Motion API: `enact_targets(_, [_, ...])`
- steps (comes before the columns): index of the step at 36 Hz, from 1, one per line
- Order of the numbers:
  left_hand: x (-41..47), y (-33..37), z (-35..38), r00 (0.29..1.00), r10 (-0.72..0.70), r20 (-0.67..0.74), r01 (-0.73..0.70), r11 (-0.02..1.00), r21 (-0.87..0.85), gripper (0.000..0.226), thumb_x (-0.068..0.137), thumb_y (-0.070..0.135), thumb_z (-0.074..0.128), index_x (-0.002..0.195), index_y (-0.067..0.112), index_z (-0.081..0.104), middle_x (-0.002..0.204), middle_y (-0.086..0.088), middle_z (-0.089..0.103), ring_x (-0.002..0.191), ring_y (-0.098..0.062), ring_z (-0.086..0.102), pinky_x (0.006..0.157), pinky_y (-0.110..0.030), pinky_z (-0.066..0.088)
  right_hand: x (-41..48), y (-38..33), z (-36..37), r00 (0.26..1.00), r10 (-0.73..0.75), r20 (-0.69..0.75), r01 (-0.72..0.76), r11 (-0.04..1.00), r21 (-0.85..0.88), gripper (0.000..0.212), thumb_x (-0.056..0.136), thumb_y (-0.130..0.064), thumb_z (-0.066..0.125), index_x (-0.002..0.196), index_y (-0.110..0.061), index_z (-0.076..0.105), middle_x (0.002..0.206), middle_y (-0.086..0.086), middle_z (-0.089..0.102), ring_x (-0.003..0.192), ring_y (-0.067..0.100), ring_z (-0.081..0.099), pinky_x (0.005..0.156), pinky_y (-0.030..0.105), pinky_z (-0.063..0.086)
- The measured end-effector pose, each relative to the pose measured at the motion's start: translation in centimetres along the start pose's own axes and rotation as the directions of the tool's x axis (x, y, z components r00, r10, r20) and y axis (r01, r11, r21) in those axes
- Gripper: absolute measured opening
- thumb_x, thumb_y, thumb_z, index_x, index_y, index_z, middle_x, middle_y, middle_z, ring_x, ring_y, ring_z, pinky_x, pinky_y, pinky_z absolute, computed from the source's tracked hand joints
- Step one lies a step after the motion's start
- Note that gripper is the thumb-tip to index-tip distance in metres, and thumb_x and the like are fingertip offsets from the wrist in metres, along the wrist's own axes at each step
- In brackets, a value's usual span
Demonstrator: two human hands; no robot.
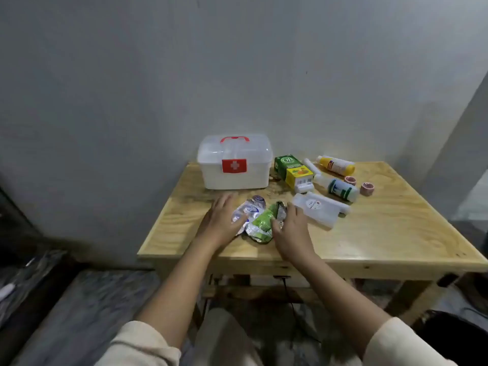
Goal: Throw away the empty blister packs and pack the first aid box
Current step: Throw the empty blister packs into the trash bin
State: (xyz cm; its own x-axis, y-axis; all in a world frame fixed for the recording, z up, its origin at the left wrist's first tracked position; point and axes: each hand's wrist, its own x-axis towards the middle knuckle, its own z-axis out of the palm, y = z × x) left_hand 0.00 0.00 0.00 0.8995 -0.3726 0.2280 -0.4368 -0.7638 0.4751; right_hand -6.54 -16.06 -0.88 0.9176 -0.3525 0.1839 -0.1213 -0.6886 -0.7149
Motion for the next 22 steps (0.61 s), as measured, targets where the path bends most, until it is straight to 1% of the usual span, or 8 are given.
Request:
enact_targets(4, [-0.5,-0.5,0.7,0.984,-0.116,0.138,0.118,0.993,-0.004,0.07,0.093,0.045,0.054,0.152,0.018,0.027,0.16,-0.003,0.026,0.147,-0.019,0.022,0.116,-0.03,0.02,0.3,-0.1,0.7,0.999,0.041,-0.031,-0.043,0.994,-0.101,0.053,0.088,-0.032,0.054,0.131,-0.007,0.035,0.131,0.015,0.045,0.122,0.029,0.041,0.1,0.037,0.037])
enact_targets(6, [-0.5,-0.4,0.9,0.98,-0.132,0.151,0.133,0.991,0.003,0.071,0.093,0.047,0.054,0.152,0.018,0.028,0.16,-0.003,0.027,0.147,-0.019,0.022,0.115,-0.029,0.019,0.7,0.1,1.0,0.998,0.041,-0.037,-0.045,0.992,-0.116,0.052,0.087,-0.031,0.054,0.13,-0.008,0.037,0.13,0.014,0.047,0.122,0.029,0.042,0.1,0.037,0.038])
enact_targets(9, [-0.3,-0.2,0.7,0.981,-0.136,0.136,0.143,0.989,-0.039,0.068,0.091,0.043,0.06,0.15,0.019,0.033,0.154,-0.003,0.036,0.142,-0.021,0.031,0.11,-0.029,0.026,1.1,0.2,1.2,0.997,0.0,-0.074,-0.007,0.995,-0.101,0.05,0.088,-0.025,0.055,0.132,-0.009,0.037,0.128,0.013,0.048,0.12,0.028,0.043,0.099,0.036,0.038])
enact_targets(11, [-0.2,-0.1,0.6,0.981,-0.14,0.135,0.154,0.983,-0.101,0.067,0.089,0.038,0.065,0.147,0.019,0.038,0.15,-0.005,0.039,0.139,-0.022,0.034,0.106,-0.028,0.029,1.3,0.2,1.4,0.995,-0.015,-0.098,0.01,0.999,-0.048,0.045,0.088,-0.018,0.054,0.13,-0.009,0.04,0.126,0.013,0.048,0.116,0.028,0.046,0.094,0.035,0.04])
enact_targets(13, [0.0,0.1,0.5,0.978,-0.151,0.143,0.175,0.97,-0.172,0.067,0.087,0.033,0.069,0.146,0.02,0.04,0.15,-0.007,0.037,0.141,-0.023,0.03,0.104,-0.027,0.028,1.6,0.1,1.5,0.993,-0.019,-0.115,0.025,0.999,0.046,0.037,0.088,-0.01,0.051,0.125,-0.009,0.044,0.121,0.013,0.05,0.108,0.028,0.05,0.084,0.033,0.041])
enact_targets(16, [0.4,-0.1,0.7,0.976,-0.174,0.134,0.203,0.946,-0.252,0.067,0.083,0.027,0.074,0.143,0.018,0.045,0.145,-0.009,0.039,0.138,-0.022,0.035,0.094,-0.019,0.028,1.9,-0.1,1.5,0.99,-0.028,-0.138,0.048,0.988,0.144,0.03,0.091,-0.006,0.044,0.121,-0.011,0.05,0.114,0.012,0.053,0.1,0.025,0.053,0.073,0.027,0.035])
enact_targets(18, [0.6,-0.4,0.7,0.974,-0.19,0.123,0.219,0.932,-0.289,0.068,0.081,0.023,0.077,0.141,0.016,0.048,0.138,-0.007,0.043,0.129,-0.021,0.045,0.087,-0.016,0.03,2.2,-0.2,1.3,0.987,-0.025,-0.161,0.054,0.982,0.18,0.028,0.093,-0.007,0.043,0.119,-0.011,0.053,0.114,0.011,0.056,0.099,0.024,0.053,0.072,0.025,0.033])
enact_targets(22, [0.9,-0.6,0.7,0.974,-0.204,0.097,0.226,0.901,-0.371,0.063,0.081,0.014,0.076,0.139,0.015,0.051,0.139,-0.005,0.045,0.13,-0.02,0.046,0.092,-0.017,0.031,2.8,-0.3,1.3,0.978,-0.022,-0.206,0.074,0.965,0.25,0.025,0.093,-0.007,0.044,0.114,-0.008,0.058,0.111,0.012,0.062,0.101,0.024,0.056,0.077,0.025,0.037])
